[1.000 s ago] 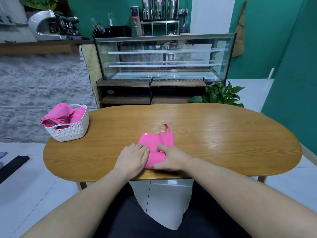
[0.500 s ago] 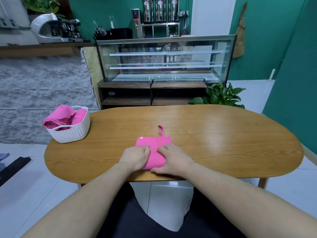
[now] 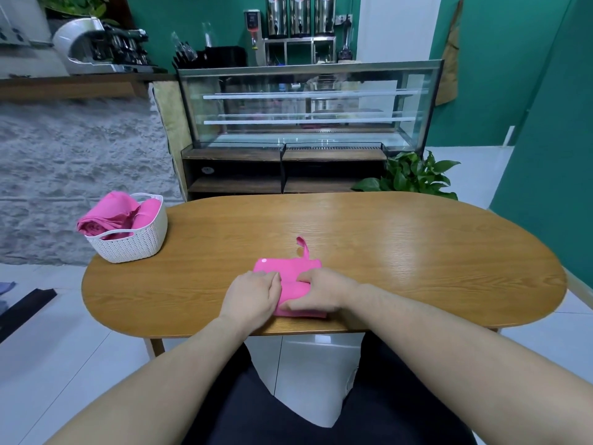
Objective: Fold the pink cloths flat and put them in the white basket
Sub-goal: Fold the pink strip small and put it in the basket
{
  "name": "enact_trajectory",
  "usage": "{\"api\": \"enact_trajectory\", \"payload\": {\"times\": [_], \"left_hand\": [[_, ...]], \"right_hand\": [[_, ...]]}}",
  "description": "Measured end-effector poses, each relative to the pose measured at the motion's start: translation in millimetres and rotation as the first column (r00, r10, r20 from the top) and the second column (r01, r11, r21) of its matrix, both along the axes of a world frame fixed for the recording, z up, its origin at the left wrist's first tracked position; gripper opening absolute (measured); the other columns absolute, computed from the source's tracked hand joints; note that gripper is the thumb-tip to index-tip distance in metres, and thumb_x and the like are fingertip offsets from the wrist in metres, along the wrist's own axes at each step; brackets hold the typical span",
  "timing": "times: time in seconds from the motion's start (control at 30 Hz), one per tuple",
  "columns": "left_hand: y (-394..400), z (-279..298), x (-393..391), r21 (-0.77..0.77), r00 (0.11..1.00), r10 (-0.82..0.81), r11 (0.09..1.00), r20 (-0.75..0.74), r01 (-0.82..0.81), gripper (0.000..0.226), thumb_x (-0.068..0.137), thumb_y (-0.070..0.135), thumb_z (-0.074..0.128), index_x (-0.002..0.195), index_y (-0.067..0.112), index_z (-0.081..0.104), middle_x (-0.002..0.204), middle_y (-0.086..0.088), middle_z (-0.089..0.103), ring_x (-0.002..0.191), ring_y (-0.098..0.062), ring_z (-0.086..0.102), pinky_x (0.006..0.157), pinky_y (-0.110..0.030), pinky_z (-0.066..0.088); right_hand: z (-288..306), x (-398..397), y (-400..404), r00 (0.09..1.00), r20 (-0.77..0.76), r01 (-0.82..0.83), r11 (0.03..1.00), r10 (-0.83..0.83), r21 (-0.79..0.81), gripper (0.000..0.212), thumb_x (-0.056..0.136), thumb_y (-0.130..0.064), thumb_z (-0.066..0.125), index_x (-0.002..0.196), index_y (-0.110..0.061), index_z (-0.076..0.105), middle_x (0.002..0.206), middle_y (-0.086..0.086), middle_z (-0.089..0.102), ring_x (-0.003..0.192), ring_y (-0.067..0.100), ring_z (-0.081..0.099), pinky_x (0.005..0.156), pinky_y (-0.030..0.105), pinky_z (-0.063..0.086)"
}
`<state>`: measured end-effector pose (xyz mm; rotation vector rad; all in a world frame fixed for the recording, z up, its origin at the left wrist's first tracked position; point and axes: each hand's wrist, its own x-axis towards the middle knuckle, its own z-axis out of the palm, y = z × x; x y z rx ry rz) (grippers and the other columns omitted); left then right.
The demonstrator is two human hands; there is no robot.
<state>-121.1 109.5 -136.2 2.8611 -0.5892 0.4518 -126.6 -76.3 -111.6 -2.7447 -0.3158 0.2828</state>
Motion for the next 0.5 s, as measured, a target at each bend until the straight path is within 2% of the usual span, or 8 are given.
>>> {"api": "enact_trajectory", "payload": {"times": [0.03, 0.1, 0.17, 0.23, 0.3, 0.37, 0.5], "left_hand": [[-2, 2, 0, -0.035, 0.999, 0.008, 0.999, -0.035, -0.009, 0.047, 0.100, 0.039, 0.018, 0.069, 0.020, 0.046, 0.074, -0.008, 0.063, 0.076, -0.034, 0.059, 0.074, -0.042, 0.046], [-6, 8, 2, -0.054, 0.992, 0.065, 0.996, -0.110, -0.071, 0.046, 0.105, 0.037, 0.024, 0.077, 0.019, 0.056, 0.090, -0.013, 0.069, 0.090, -0.036, 0.063, 0.079, -0.038, 0.046], [-9, 12, 6, -0.002, 0.974, 0.139, 0.990, -0.179, -0.141, 0.050, 0.106, 0.037, 0.023, 0.096, 0.015, 0.067, 0.105, -0.016, 0.071, 0.101, -0.036, 0.063, 0.085, -0.036, 0.046], [-11, 12, 9, 0.051, 0.965, 0.168, 0.986, -0.202, -0.161, 0.053, 0.106, 0.037, 0.020, 0.107, 0.014, 0.068, 0.110, -0.016, 0.070, 0.105, -0.036, 0.063, 0.088, -0.036, 0.046], [-11, 10, 10, 0.067, 0.974, 0.159, 0.986, -0.162, -0.150, 0.054, 0.106, 0.036, 0.020, 0.103, 0.014, 0.069, 0.107, -0.015, 0.071, 0.102, -0.035, 0.063, 0.087, -0.037, 0.047], [-7, 6, 8, 0.059, 0.990, 0.123, 0.991, -0.065, -0.119, 0.053, 0.105, 0.036, 0.022, 0.090, 0.016, 0.068, 0.099, -0.012, 0.071, 0.095, -0.034, 0.061, 0.084, -0.038, 0.046], [4, -4, -1, 0.172, 0.989, 0.068, 0.981, 0.132, -0.091, 0.044, 0.098, 0.034, 0.025, 0.082, 0.023, 0.064, 0.085, 0.001, 0.064, 0.080, -0.028, 0.058, 0.068, -0.039, 0.043]], "right_hand": [[1, -1, 0, 0.999, 0.038, -0.028, 1.000, 0.028, -0.009, 0.078, 0.074, -0.072, 0.064, 0.129, -0.018, 0.060, 0.121, 0.001, 0.062, 0.112, 0.024, 0.056, 0.092, 0.031, 0.046], [0, -3, -1, 0.979, 0.169, -0.110, 0.994, 0.112, -0.025, 0.073, 0.078, -0.069, 0.063, 0.130, -0.018, 0.056, 0.125, 0.002, 0.057, 0.118, 0.022, 0.050, 0.099, 0.033, 0.041], [-3, -5, -1, 0.936, 0.297, -0.172, 0.982, 0.189, -0.082, 0.075, 0.079, -0.070, 0.062, 0.131, -0.017, 0.050, 0.129, 0.003, 0.053, 0.119, 0.021, 0.046, 0.104, 0.035, 0.037], [-7, -7, -1, 0.895, 0.367, -0.199, 0.963, 0.254, -0.181, 0.074, 0.079, -0.073, 0.060, 0.123, -0.014, 0.052, 0.122, 0.005, 0.054, 0.111, 0.024, 0.048, 0.098, 0.035, 0.036], [-8, -6, -1, 0.895, 0.367, -0.189, 0.961, 0.253, -0.202, 0.072, 0.079, -0.073, 0.060, 0.116, -0.012, 0.054, 0.116, 0.007, 0.057, 0.107, 0.026, 0.050, 0.094, 0.035, 0.036], [-5, -6, 1, 0.908, 0.346, -0.180, 0.966, 0.235, -0.185, 0.071, 0.078, -0.074, 0.060, 0.114, -0.013, 0.054, 0.113, 0.008, 0.058, 0.105, 0.027, 0.052, 0.091, 0.036, 0.038], [-2, -9, 8, 0.945, 0.273, -0.168, 0.983, 0.183, -0.076, 0.060, 0.076, -0.073, 0.064, 0.099, -0.018, 0.051, 0.102, 0.002, 0.061, 0.093, 0.023, 0.054, 0.075, 0.031, 0.034]]}}
